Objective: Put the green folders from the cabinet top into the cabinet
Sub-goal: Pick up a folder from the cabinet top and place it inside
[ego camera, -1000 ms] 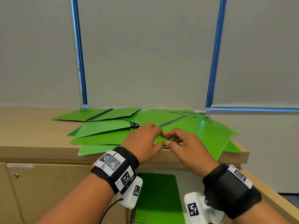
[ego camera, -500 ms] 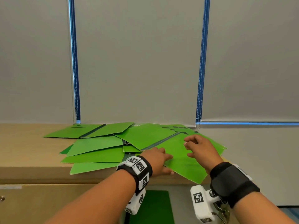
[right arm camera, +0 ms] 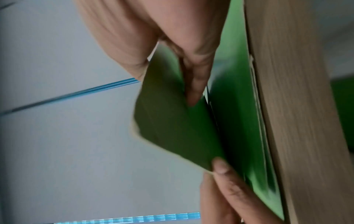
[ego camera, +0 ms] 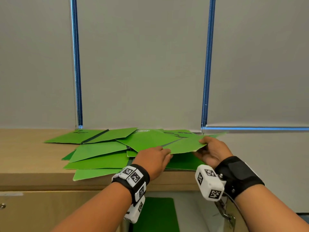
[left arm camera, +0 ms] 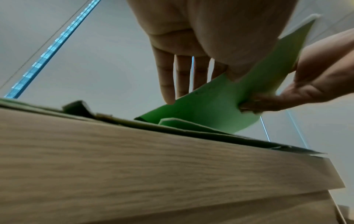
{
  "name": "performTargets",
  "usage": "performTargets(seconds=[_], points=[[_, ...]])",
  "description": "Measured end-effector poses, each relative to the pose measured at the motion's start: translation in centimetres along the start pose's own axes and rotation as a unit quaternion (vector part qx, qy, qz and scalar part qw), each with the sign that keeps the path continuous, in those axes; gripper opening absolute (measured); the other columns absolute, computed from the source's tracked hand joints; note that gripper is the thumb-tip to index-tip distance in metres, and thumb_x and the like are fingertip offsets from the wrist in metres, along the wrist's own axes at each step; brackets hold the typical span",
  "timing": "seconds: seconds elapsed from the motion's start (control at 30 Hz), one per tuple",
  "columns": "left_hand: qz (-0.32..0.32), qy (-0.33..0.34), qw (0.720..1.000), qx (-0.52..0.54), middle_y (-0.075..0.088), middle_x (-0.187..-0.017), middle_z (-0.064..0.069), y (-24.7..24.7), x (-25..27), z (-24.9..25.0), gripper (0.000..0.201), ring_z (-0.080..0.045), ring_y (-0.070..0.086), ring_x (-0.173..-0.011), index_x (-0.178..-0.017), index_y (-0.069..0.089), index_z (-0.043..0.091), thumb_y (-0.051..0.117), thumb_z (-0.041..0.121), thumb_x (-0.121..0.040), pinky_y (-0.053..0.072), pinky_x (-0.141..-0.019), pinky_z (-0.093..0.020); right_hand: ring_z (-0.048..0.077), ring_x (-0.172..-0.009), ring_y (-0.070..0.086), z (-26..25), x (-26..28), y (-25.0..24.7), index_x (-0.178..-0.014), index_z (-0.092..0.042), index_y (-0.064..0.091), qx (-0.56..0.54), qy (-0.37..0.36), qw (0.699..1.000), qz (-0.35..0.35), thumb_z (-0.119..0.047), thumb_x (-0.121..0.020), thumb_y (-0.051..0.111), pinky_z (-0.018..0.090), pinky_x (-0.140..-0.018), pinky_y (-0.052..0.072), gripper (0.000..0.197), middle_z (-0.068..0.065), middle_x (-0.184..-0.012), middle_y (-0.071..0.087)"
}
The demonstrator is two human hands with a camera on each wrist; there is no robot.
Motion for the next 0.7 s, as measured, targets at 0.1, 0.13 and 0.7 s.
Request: performTargets(seconds=[0.1, 0.13, 0.7], points=[[0.016, -0.007, 1.000, -0.001, 0.062, -0.116, 0.000, -1.2, 0.6, -1.1, 0.062, -0.020, 0.056, -0.108, -0.133, 0.050, 0.027, 0.019, 0.061, -0.092, 0.046, -0.086, -0.035, 0.038, -0.089, 0.063, -0.8, 0.1, 1.7, -0.121, 0.006, 0.052, -0.031, -0.031, 0.998, -0.046, 0.012, -0.086, 0.039, 0.048, -0.070, 0.053, 0.038, 0.028, -0.123, 0.060], [0.020, -0.017, 1.000, 0.009, 0.062, -0.117, 0.000, -1.6, 0.5, -1.9, 0.066, -0.021, 0.055, -0.109, -0.134, 0.051, 0.026, 0.016, 0.062, -0.091, 0.045, -0.089, -0.035, 0.038, -0.090, 0.063, -1.1, 0.0, 2.3, -0.128, 0.005, 0.049, -0.038, -0.042, 0.996, -0.061, 0.013, -0.086, 0.037, 0.048, -0.070, 0.053, 0.045, 0.027, -0.125, 0.059], [0.209, -0.233, 0.898, 0.310, 0.050, -0.142, -0.004, -11.6, 0.3, -11.6, 0.054, -0.020, 0.044, -0.132, -0.140, 0.044, 0.015, 0.031, 0.049, -0.100, 0.032, -0.104, -0.029, 0.038, -0.101, 0.059, -2.9, 2.2, 6.2, -0.097, -0.019, 0.065, -0.002, -0.131, 0.974, -0.186, 0.001, -0.061, 0.049, 0.072, -0.096, 0.037, 0.045, 0.017, -0.109, 0.066]])
Point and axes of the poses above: each hand's wrist, its own x-axis away from the middle knuckle, its own y-axis out of the palm, z = x × y, the point moved 9 cm from there along -x, towards the middle knuckle
